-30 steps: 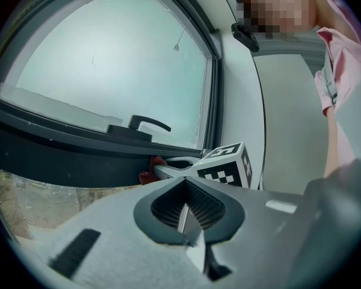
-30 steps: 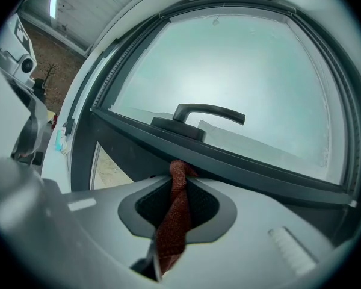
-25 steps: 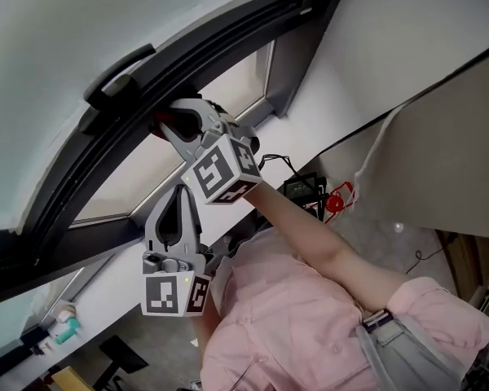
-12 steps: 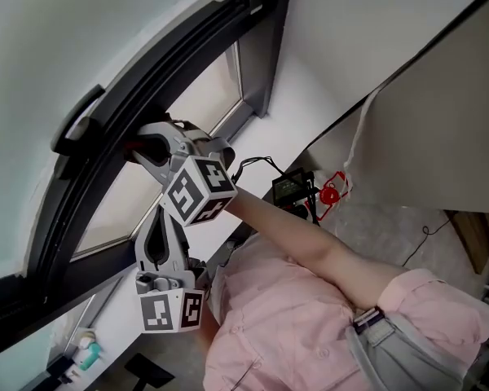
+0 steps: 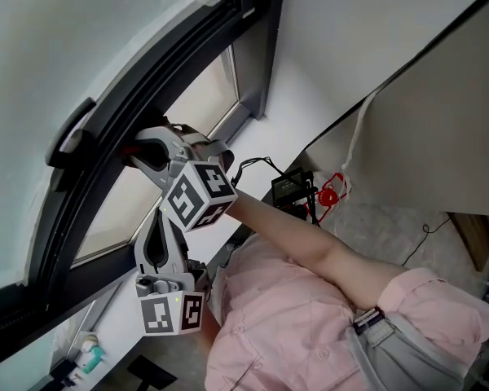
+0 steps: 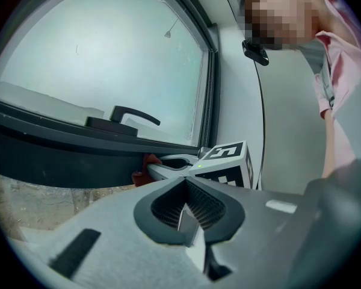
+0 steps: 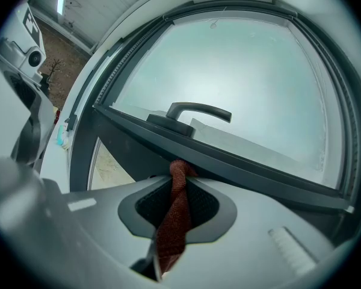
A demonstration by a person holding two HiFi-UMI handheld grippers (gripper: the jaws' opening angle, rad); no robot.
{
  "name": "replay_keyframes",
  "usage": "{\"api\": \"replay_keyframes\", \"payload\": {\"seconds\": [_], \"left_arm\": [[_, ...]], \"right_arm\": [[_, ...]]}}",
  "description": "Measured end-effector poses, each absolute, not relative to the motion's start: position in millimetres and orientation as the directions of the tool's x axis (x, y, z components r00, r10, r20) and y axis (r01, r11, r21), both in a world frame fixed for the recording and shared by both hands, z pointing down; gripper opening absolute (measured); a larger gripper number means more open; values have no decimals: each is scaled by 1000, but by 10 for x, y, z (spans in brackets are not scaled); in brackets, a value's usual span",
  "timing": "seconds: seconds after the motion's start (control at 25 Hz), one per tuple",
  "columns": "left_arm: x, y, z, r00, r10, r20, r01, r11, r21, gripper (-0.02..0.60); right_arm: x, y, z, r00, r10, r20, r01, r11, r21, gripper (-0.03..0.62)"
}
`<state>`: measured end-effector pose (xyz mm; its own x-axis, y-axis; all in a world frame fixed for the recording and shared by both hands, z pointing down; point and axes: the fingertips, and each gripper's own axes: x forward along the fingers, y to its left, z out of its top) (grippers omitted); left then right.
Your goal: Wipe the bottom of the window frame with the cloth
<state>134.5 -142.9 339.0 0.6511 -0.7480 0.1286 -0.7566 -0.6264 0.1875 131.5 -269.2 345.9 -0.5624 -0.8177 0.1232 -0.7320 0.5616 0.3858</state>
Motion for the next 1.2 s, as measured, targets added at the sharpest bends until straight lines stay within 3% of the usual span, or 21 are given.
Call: {"api": "replay_keyframes", "payload": {"seconds": [1.2], "left_arm": [[1524,-1508,3427,653,-748,122,-753,-623,211,-3]], "right_arm": [[1537,-2738,3479,-562,-817,129,-715,558,421,58]]}}
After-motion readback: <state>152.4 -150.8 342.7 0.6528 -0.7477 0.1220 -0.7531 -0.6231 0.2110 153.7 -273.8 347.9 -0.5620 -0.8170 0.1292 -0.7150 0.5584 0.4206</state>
